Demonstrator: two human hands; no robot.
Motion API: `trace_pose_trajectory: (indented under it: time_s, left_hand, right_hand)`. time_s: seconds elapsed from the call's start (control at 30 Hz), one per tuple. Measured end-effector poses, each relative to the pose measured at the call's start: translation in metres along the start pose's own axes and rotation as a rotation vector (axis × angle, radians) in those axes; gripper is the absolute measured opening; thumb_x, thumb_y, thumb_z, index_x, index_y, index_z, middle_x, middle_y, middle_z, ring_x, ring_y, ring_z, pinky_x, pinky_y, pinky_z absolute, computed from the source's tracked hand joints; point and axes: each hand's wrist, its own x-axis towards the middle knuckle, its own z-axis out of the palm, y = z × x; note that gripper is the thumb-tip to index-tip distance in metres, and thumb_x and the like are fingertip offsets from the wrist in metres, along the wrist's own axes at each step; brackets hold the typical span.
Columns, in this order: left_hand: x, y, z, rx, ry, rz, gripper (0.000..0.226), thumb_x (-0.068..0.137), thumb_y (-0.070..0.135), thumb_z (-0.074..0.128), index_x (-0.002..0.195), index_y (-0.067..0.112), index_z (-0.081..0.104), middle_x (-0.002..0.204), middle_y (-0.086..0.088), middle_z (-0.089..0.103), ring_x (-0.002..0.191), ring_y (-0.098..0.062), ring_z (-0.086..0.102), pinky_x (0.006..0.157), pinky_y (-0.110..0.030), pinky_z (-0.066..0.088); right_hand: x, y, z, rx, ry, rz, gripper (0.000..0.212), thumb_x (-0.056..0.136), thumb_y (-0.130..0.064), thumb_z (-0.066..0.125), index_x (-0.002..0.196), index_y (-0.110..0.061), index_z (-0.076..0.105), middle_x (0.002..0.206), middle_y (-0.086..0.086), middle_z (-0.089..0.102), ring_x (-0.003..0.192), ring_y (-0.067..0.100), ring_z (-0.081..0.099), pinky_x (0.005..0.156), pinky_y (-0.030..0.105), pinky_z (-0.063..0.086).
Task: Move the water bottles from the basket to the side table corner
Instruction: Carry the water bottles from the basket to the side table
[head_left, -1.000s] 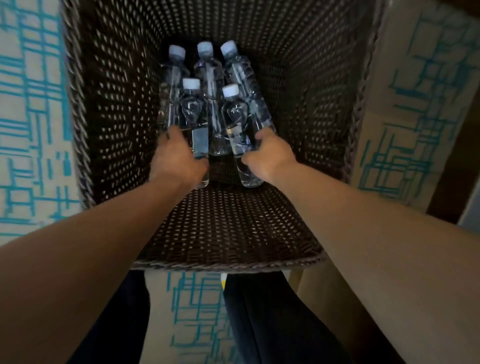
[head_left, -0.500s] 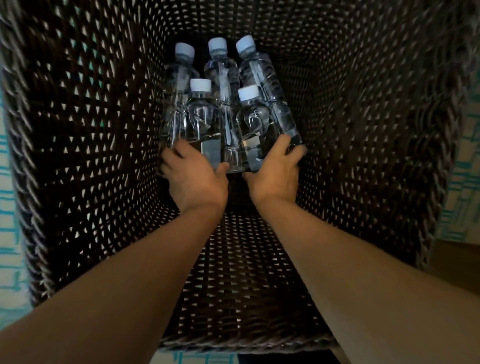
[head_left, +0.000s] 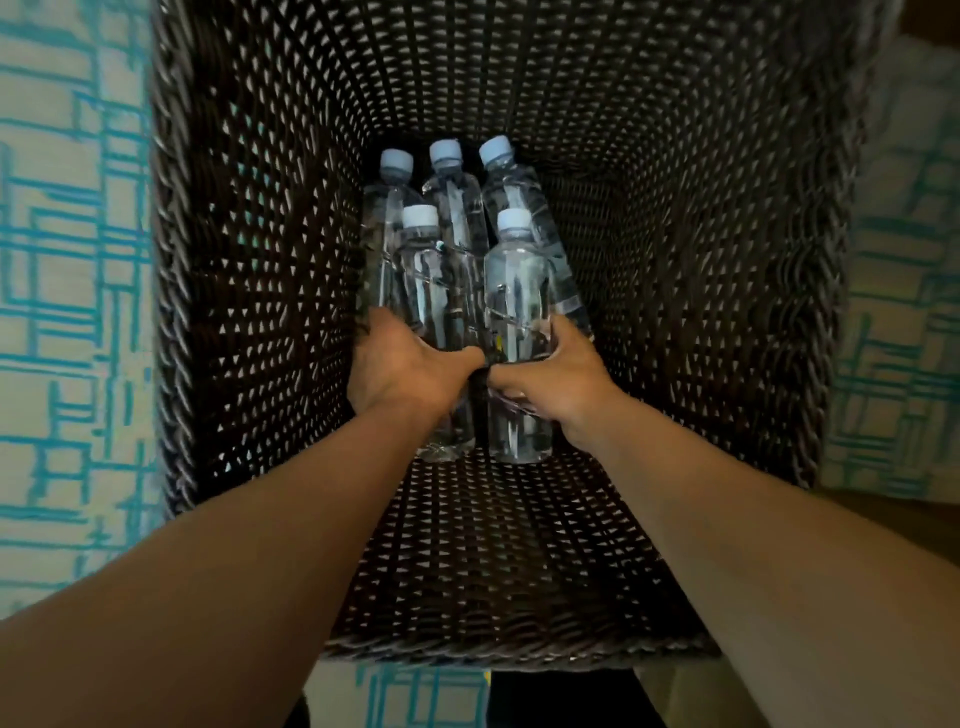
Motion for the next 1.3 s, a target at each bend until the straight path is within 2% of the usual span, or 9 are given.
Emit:
trace_pose_trajectory:
  time_s: [0.13,0.27,0.4,0.53,0.7,0.77,1.0,1.2,1.3]
  left_hand:
    - [-0.008,-0.001,-0.025,-0.294,-0.203,-0.027,0.072,0.063,0.037,0.087,0.121,0.015,0.050,0.106,0.005,0.066,0.091,-0.015,0.067,0.081,-0.034,0.058]
    - [-0.020,-0.004,-0.066,-0.578,-0.485,-0.024,0.033,0.079,0.016,0.074,0.111,0.013,0.066,0.099,-0.002,0.075,0.090,-0.016,0.072,0.070,-0.032,0.058]
    - [-0.033,0.002,-0.105,-0.809,-0.757,-0.026,0.022,0.082,0.007,0.060,0.103,0.007,0.067,0.109,-0.016,0.070,0.098,-0.027,0.067,0.086,-0.045,0.056]
    - [-0.056,0.024,-0.146,-0.932,-0.918,-0.015,0.014,0.072,0.003,0.054,0.085,0.006,0.059,0.104,-0.017,0.068,0.095,-0.031,0.068,0.078,-0.044,0.061]
    - [-0.101,0.055,-0.205,-0.918,-0.961,0.039,0.054,0.061,0.017,0.071,0.111,0.005,0.059,0.092,-0.014,0.069,0.077,-0.028,0.069,0.066,-0.039,0.060]
    - [-0.123,0.069,-0.230,-0.905,-0.946,0.043,0.058,0.062,0.017,0.072,0.118,0.003,0.059,0.098,-0.019,0.066,0.077,-0.029,0.068,0.066,-0.039,0.060]
    - [-0.243,0.124,-0.338,-0.852,-0.853,0.112,0.020,0.082,0.010,0.066,0.102,0.009,0.060,0.090,-0.015,0.068,0.075,-0.028,0.065,0.059,-0.035,0.060]
    - [-0.363,0.133,-0.416,-0.839,-0.821,0.172,0.007,0.089,0.007,0.061,0.096,0.007,0.060,0.088,-0.015,0.069,0.073,-0.027,0.067,0.060,-0.034,0.059]
    - [-0.416,0.128,-0.446,-0.825,-0.796,0.177,0.005,0.089,0.003,0.062,0.093,0.004,0.060,0.090,-0.018,0.066,0.073,-0.028,0.066,0.059,-0.034,0.059]
  right_hand:
    - [-0.021,-0.009,-0.012,0.161,-0.124,0.076,0.103,0.049,-0.010,0.083,0.144,-0.020,0.044,0.117,0.011,0.071,0.088,0.019,0.072,0.080,0.047,0.062]
    - [-0.031,-0.012,-0.031,0.285,-0.242,0.105,0.129,0.033,-0.013,0.086,0.151,-0.031,0.036,0.128,0.006,0.066,0.107,0.021,0.066,0.106,0.053,0.049]
    - [-0.068,-0.034,-0.060,0.461,-0.340,0.077,0.086,0.070,0.006,0.067,0.142,-0.034,0.044,0.132,0.014,0.062,0.107,0.027,0.060,0.113,0.057,0.040]
    - [-0.098,-0.057,-0.081,0.554,-0.420,0.070,0.097,0.055,0.007,0.059,0.138,-0.042,0.047,0.151,0.008,0.049,0.133,0.036,0.051,0.110,0.062,0.041]
    - [-0.161,-0.096,-0.112,0.642,-0.507,-0.012,0.085,0.062,0.002,0.051,0.140,-0.031,0.051,0.125,0.013,0.055,0.097,0.029,0.063,0.088,0.049,0.057]
    - [-0.192,-0.115,-0.123,0.661,-0.508,-0.045,0.080,0.063,-0.003,0.056,0.138,-0.031,0.055,0.124,0.015,0.056,0.097,0.030,0.060,0.095,0.054,0.053]
    - [-0.323,-0.166,-0.168,0.669,-0.452,-0.111,0.065,0.072,-0.009,0.067,0.131,-0.032,0.057,0.147,0.019,0.052,0.110,0.036,0.061,0.104,0.064,0.046]
    - [-0.454,-0.156,-0.199,0.735,-0.367,-0.067,0.090,0.055,-0.030,0.079,0.141,-0.023,0.052,0.116,0.015,0.066,0.098,0.031,0.066,0.091,0.051,0.055]
    - [-0.515,-0.142,-0.209,0.746,-0.314,-0.025,0.090,0.056,-0.037,0.081,0.140,-0.020,0.055,0.109,0.011,0.071,0.093,0.029,0.070,0.096,0.049,0.053]
